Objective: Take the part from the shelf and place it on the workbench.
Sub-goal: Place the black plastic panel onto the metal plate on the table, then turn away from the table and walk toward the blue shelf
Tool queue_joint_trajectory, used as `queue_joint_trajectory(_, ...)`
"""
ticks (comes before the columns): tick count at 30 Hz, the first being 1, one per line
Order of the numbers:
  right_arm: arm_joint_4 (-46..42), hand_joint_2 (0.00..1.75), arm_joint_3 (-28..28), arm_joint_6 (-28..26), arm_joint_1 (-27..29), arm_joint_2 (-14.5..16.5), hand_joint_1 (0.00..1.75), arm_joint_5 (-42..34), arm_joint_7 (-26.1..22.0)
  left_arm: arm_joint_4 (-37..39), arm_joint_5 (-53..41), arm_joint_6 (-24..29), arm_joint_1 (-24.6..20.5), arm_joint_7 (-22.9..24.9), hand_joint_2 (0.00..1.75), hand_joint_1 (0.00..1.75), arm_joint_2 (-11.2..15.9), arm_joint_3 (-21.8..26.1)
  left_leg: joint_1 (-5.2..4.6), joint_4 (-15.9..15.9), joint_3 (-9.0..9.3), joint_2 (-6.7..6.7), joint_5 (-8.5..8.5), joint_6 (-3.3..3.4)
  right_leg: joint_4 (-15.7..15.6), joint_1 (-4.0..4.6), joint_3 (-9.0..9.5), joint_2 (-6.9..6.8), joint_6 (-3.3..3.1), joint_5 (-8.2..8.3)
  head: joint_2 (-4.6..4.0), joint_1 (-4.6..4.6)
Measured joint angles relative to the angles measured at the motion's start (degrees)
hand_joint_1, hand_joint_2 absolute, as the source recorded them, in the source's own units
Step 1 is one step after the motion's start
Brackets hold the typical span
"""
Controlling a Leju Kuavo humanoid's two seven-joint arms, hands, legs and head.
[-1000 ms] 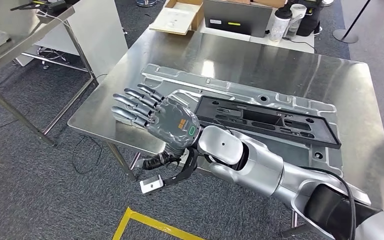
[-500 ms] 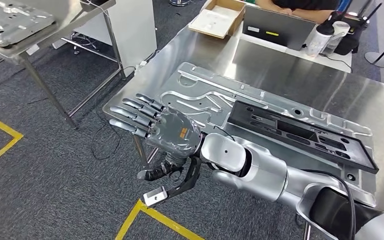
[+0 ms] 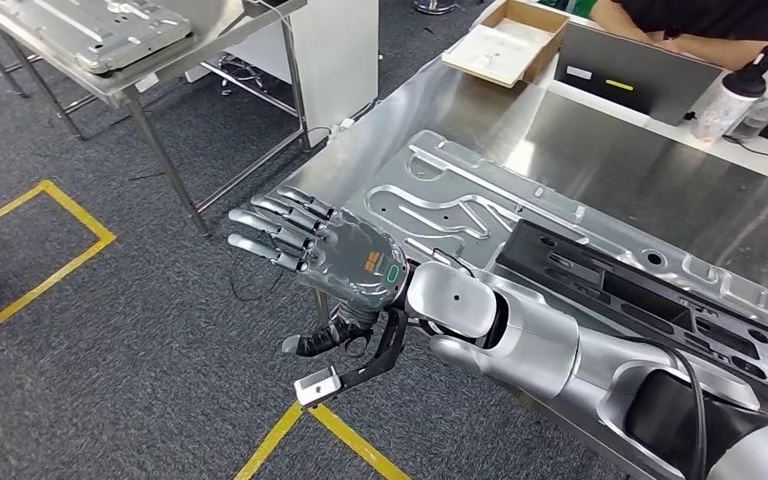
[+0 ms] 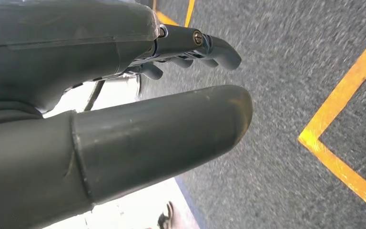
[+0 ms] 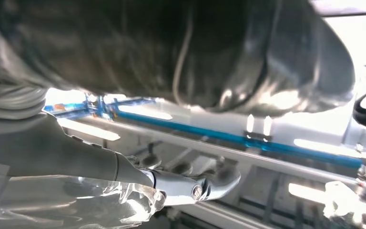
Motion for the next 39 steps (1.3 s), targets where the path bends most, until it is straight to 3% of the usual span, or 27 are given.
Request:
queue_joint_trajectory(2, 0.0, 0.0, 0.0, 0.0, 0.3, -0.1, 0.0, 0.0, 0.0, 0.1, -0.2, 0.1, -0.1, 0.3, 0.0, 0.0, 0.0, 0.0, 0.39, 5.6, -2.97, 0.91, -1.73, -0.53, 0.1, 0.05, 0.06, -1.57, 0.05, -0.2, 0.0, 0.0)
queue_joint_trajectory(3, 0.0, 0.0, 0.0, 0.0, 0.5, -0.2, 0.0, 0.0, 0.0, 0.2, -0.3, 0.1, -0.1, 0.4, 0.0, 0.0, 0.1, 0.0, 0.56, 5.6, -3.03, 1.12, -1.05, -0.72, 0.1, 0.02, 0.12, -2.3, 0.15, -0.34, 0.0, 0.0)
queue_joint_trajectory(4, 0.0, 0.0, 0.0, 0.0, 0.5, -0.2, 0.0, 0.0, 0.0, 0.2, -0.4, 0.1, -0.1, 0.4, 0.0, 0.0, 0.1, 0.0, 0.69, 3.4, -1.93, 1.46, 0.49, -0.86, 0.2, -0.04, 0.23, -2.98, 0.32, -0.53, 0.0, 0.0)
queue_joint_trajectory(6, 0.0, 0.0, 0.0, -0.1, 0.6, -0.2, 0.0, 0.0, 0.0, 0.2, -0.5, 0.2, 0.0, 0.5, 0.0, 0.0, 0.2, 0.0, 0.59, -4.2, 2.08, 3.36, 3.83, -0.86, 0.6, 0.01, 0.48, -4.17, 0.93, -1.13, 0.0, -0.01)
queue_joint_trajectory(8, 0.0, 0.0, 0.0, -0.1, 0.5, -0.3, 0.0, 0.0, 0.0, 0.3, -0.5, 0.2, -0.1, 0.6, 0.0, 0.0, 0.3, 0.0, 0.32, -8.6, 4.24, 4.48, 5.01, -0.13, 1.0, 0.35, 0.63, -5.14, 1.61, -1.63, 0.0, 0.15)
queue_joint_trajectory(11, -0.1, 0.0, 0.0, -0.1, 0.5, -0.4, 0.0, 0.0, 0.2, 0.5, -0.6, 0.2, -0.1, 0.8, 0.0, 0.0, 0.3, 0.0, 0.18, -9.0, 4.14, 2.87, 4.98, 1.19, 0.9, 0.4, 1.02, -6.05, 2.51, -2.04, 0.0, 0.28)
queue_joint_trajectory(13, -0.3, 0.0, 0.0, -0.2, 0.7, -0.5, 0.0, -0.1, 0.2, 0.6, -0.6, 0.2, -0.1, 0.9, 0.0, 0.0, 0.3, 0.0, 0.31, -9.3, 4.28, 1.75, 5.18, 1.9, 3.3, 0.07, 0.23, -3.79, 2.98, -3.95, 0.0, 0.28)
queue_joint_trajectory(15, -0.4, 0.0, 0.0, -0.3, 1.3, -0.7, 0.0, -0.2, 0.3, 0.7, -0.7, 0.2, -0.1, 1.0, 0.0, 0.0, 0.3, 0.0, 0.29, -9.4, 4.29, 0.61, 5.28, 2.37, 9.9, 0.0, -2.95, -0.74, 2.97, -7.56, 0.0, 0.29)
queue_joint_trajectory(16, -0.4, 0.0, 0.0, -0.3, 1.9, -0.8, 0.0, -0.2, 0.3, 0.7, -0.7, 0.2, -0.2, 1.0, 0.0, 0.0, 0.3, 0.0, 0.19, -9.4, 4.26, -0.09, 5.3, 2.5, 13.8, 0.05, -4.97, -0.07, 2.87, -9.04, 0.0, 0.29)
queue_joint_trajectory(17, -0.4, 0.0, 0.0, -0.4, 2.4, -0.9, 0.0, -0.2, 0.3, 0.7, -0.7, 0.2, -0.2, 1.0, 0.0, 0.0, 0.4, 0.0, 0.07, -9.4, 4.26, -0.83, 5.31, 2.58, 16.5, 0.16, -6.52, 0.23, 2.74, -9.62, 0.0, 0.29)
queue_joint_trajectory(18, -0.4, 0.0, 0.0, -0.4, 2.9, -1.0, 0.0, -0.2, 0.3, 0.7, -0.7, 0.2, -0.1, 1.0, 0.0, 0.0, 0.4, 0.0, -0.07, -9.4, 4.3, -1.63, 5.31, 2.61, 17.2, 0.24, -7.2, 0.4, 2.53, -9.03, 0.0, 0.28)
queue_joint_trajectory(19, -0.4, 0.0, 0.0, -0.4, 3.2, -1.0, 0.0, -0.2, 0.3, 0.7, -0.7, 0.2, -0.1, 1.0, 0.0, 0.0, 0.4, 0.0, -0.2, -9.4, 4.37, -2.44, 5.32, 2.63, 15.8, 0.31, -6.83, 0.63, 2.24, -7.38, 0.0, 0.28)
queue_joint_trajectory(20, -0.4, 0.0, 0.0, -0.5, 3.3, -1.1, 0.0, -0.2, 0.3, 0.8, -0.7, 0.2, -0.1, 1.0, 0.0, 0.0, 0.4, 0.0, -0.3, -9.4, 4.48, -3.21, 5.33, 2.63, 12.4, 0.4, -5.48, 1.3, 1.85, -5.01, 0.0, 0.28)
queue_joint_trajectory(22, -0.5, 0.0, 0.0, -0.6, 3.5, -1.2, 0.0, -0.2, 0.3, 0.9, -0.7, 0.2, -0.2, 1.0, 0.0, 0.0, 0.3, 0.0, -0.29, -9.3, 4.41, -4.57, 5.4, 2.49, 4.9, 0.46, -2.44, 4.56, 1.02, -1.43, 0.0, 0.27)
queue_joint_trajectory(24, -0.5, 0.0, 0.0, -0.7, 3.6, -1.3, 0.0, -0.2, 0.3, 1.1, -0.7, 0.2, -0.2, 1.0, 0.0, 0.0, 0.3, 0.0, 0.06, -9.2, 3.9, -5.9, 5.66, 1.97, 1.8, 0.62, -1.31, 6.54, 0.66, -0.61, 0.0, 0.32)
queue_joint_trajectory(26, -0.5, 0.0, 0.0, -0.8, 3.7, -1.4, 0.0, -0.2, 0.3, 1.1, -0.7, 0.2, -0.2, 1.0, 0.0, 0.0, 0.3, 0.0, 0.33, -9.4, 3.5, -7.29, 5.95, 1.21, 1.1, 0.59, -0.99, 5.19, 0.54, -0.41, 0.0, 0.36)
queue_joint_trajectory(27, -0.6, 0.0, 0.0, -0.9, 3.8, -1.4, 0.0, -0.2, 0.3, 1.2, -0.7, 0.3, -0.1, 1.0, 0.0, 0.0, 0.4, 0.0, 0.2, -9.0, 3.3, -6.83, 5.73, 0.92, 0.6, 0.45, -0.62, 4.33, 0.35, -0.23, 0.0, 0.33)
queue_joint_trajectory(28, -0.6, 0.0, 0.0, -0.9, 3.8, -1.4, 0.0, -0.2, 0.3, 1.2, -0.7, 0.3, -0.1, 1.0, 0.0, 0.0, 0.4, 0.0, 0.02, -7.8, 2.74, -5.45, 4.91, 0.68, 0.1, 0.31, -0.19, 3.4, 0.13, -0.04, 0.0, 0.25)
queue_joint_trajectory(30, -0.7, 0.0, 0.0, -1.0, 3.9, -1.4, 0.0, -0.2, 0.3, 1.2, -0.7, 0.3, -0.2, 1.1, 0.0, 0.0, 0.4, 0.0, -0.13, -2.0, 0.07, -1.45, 1.62, 0.26, -0.5, 0.38, 0.33, 1.46, -0.21, 0.09, 0.0, 0.13)
queue_joint_trajectory(31, -0.7, 0.0, 0.0, -1.0, 4.0, -1.4, 0.0, -0.2, 0.3, 1.2, -0.7, 0.3, -0.3, 1.1, 0.0, 0.0, 0.4, 0.0, 0.05, 1.7, -1.79, -0.19, -0.17, 0.01, -0.5, 0.49, 0.37, 0.45, -0.3, 0.03, 0.0, 0.11)
queue_joint_trajectory(33, -0.8, 0.0, 0.0, -1.0, 4.2, -1.4, 0.0, -0.1, 0.3, 1.2, -0.7, 0.3, -0.3, 1.1, 0.0, 0.0, 0.5, 0.0, 0.46, 6.0, -3.84, 0.85, -1.38, -0.46, -0.3, 0.58, 0.35, -1.48, -0.26, -0.22, 0.0, 0.1)
queue_joint_trajectory(34, -0.8, 0.0, 0.0, -1.0, 4.3, -1.4, 0.0, -0.1, 0.3, 1.2, -0.8, 0.3, -0.3, 1.1, 0.0, 0.0, 0.5, 0.0, 0.65, 5.0, -3.21, 1.17, -0.42, -0.64, -0.2, 0.55, 0.38, -2.37, -0.14, -0.39, 0.0, 0.11)
queue_joint_trajectory(36, -0.8, 0.0, 0.0, -1.0, 4.4, -1.4, 0.0, -0.1, 0.3, 1.2, -0.9, 0.3, -0.2, 1.1, 0.0, 0.0, 0.6, 0.0, 0.82, -2.2, 0.83, 2.98, 2.82, -0.85, 0.2, 0.47, 0.55, -3.86, 0.32, -0.9, 0.0, 0.11)
queue_joint_trajectory(38, -0.8, 0.0, 0.0, -1.0, 4.4, -1.5, 0.0, -0.2, 0.3, 1.2, -0.9, 0.3, -0.2, 1.1, 0.0, 0.0, 0.7, 0.0, 0.52, -8.0, 4.11, 4.66, 4.54, -0.33, 0.7, 0.66, 0.66, -4.99, 1.0, -1.47, 0.0, 0.15)
queue_joint_trajectory(39, -0.8, 0.0, 0.0, -1.0, 4.4, -1.5, 0.0, -0.2, 0.3, 1.2, -0.9, 0.3, -0.2, 1.1, 0.0, 0.0, 0.7, 0.0, 0.32, -9.0, 4.59, 4.89, 4.58, 0.07, 0.8, 0.79, 0.71, -5.48, 1.33, -1.66, 0.0, 0.18)
